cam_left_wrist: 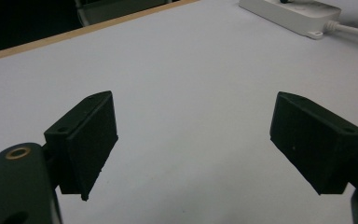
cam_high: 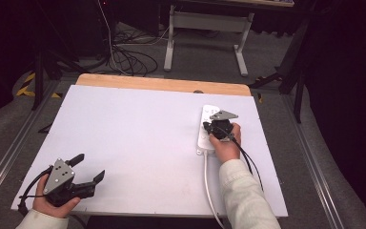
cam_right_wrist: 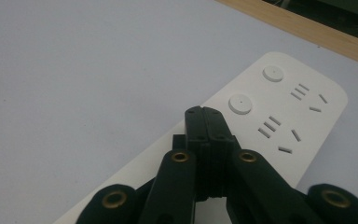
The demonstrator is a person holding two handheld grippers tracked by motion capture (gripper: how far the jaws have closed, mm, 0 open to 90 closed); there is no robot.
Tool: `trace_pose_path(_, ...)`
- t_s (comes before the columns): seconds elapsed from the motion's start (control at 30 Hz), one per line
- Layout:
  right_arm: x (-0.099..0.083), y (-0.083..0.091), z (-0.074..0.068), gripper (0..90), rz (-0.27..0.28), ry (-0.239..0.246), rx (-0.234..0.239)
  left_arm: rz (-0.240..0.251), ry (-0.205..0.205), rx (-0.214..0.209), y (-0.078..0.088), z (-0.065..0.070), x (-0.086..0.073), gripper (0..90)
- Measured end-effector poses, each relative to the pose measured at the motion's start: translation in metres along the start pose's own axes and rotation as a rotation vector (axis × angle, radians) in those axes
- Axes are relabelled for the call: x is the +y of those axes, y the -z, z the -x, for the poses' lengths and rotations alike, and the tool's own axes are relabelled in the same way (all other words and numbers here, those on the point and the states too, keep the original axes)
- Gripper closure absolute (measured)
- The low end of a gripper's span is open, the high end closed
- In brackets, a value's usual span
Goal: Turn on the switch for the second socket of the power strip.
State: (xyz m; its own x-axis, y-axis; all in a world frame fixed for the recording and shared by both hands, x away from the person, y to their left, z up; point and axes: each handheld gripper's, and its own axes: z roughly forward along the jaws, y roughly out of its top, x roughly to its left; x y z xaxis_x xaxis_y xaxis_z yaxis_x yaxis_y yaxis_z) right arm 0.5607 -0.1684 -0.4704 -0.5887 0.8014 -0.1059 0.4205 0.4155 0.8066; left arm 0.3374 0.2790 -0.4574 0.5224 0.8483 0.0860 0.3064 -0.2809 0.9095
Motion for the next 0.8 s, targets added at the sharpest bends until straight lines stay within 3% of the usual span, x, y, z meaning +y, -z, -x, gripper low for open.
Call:
trace_pose_path(0.2,0.0,0.0,0.0,90.0,-0.002,-0.017,-0.002,0.0,0.0,-0.001,0.0,0.0,0.0,15.4)
trace_pose_path(0.57,0.001,-0.001,-0.003,90.0,-0.015,0.014,-0.026,0.002,0.002,0.0,0.001,-0.001,0.0,15.4)
trace_pose_path(0.63,0.001,0.0,-0.004,90.0,-0.004,0.034,-0.041,0.003,0.004,0.002,0.0,-0.001,0.001,15.4)
trace_pose_path(0.7,0.004,0.005,-0.002,90.0,0.022,0.009,-0.026,0.002,0.004,0.001,0.001,-0.001,0.0,15.4)
trace_pose_path(0.8,0.013,0.019,-0.001,90.0,0.106,-0.015,-0.012,0.007,0.005,0.001,0.001,-0.001,0.001,15.4)
